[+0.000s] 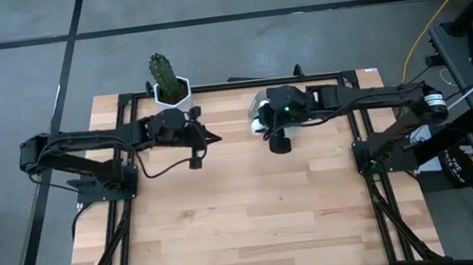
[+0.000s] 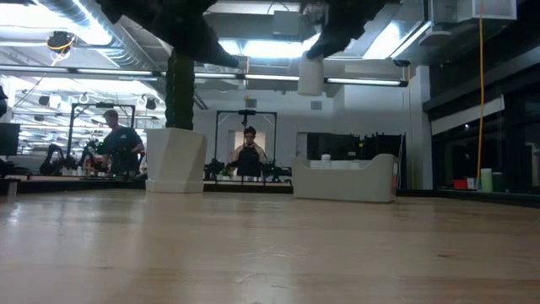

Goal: Pick and place pill bottles into a basket
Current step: Put the white pill bottle into the gray bin

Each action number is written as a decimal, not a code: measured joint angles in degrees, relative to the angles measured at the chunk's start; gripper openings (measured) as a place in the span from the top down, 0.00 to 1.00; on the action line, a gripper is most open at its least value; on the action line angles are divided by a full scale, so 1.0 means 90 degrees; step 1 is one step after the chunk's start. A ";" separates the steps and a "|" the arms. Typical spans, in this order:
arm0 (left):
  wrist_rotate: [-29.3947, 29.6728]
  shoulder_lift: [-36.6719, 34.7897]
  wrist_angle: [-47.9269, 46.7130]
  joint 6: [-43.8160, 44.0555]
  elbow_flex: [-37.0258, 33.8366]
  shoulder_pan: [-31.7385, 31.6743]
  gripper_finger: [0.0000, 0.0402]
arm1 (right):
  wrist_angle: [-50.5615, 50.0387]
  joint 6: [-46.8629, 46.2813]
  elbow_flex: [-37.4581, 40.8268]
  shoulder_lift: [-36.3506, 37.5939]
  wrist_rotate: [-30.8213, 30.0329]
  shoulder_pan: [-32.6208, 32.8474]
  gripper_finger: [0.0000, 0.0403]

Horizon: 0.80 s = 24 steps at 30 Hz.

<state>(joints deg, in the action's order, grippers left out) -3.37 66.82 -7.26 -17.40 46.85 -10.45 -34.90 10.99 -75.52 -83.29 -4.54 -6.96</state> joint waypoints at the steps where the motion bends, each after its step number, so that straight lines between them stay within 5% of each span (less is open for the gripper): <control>1: -0.0112 0.0001 -0.0017 0.0046 -0.0006 -0.0030 0.99 | 0.0011 0.0000 0.0099 0.0041 -0.0008 0.0000 0.62; 19: -0.0545 -0.0097 0.2874 0.0696 -0.2035 -0.0126 0.99 | 0.0952 -0.1364 0.2601 0.1797 -0.0756 -0.0310 0.62; 24: -0.0544 -0.0097 0.2977 0.0704 -0.2114 -0.0125 0.99 | 0.0822 -0.1569 0.2664 0.2043 -0.0845 -0.0676 0.62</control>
<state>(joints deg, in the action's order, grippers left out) -8.26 65.95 19.53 -11.06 27.82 -11.58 -27.50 -3.14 -51.55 -64.91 -12.14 -13.05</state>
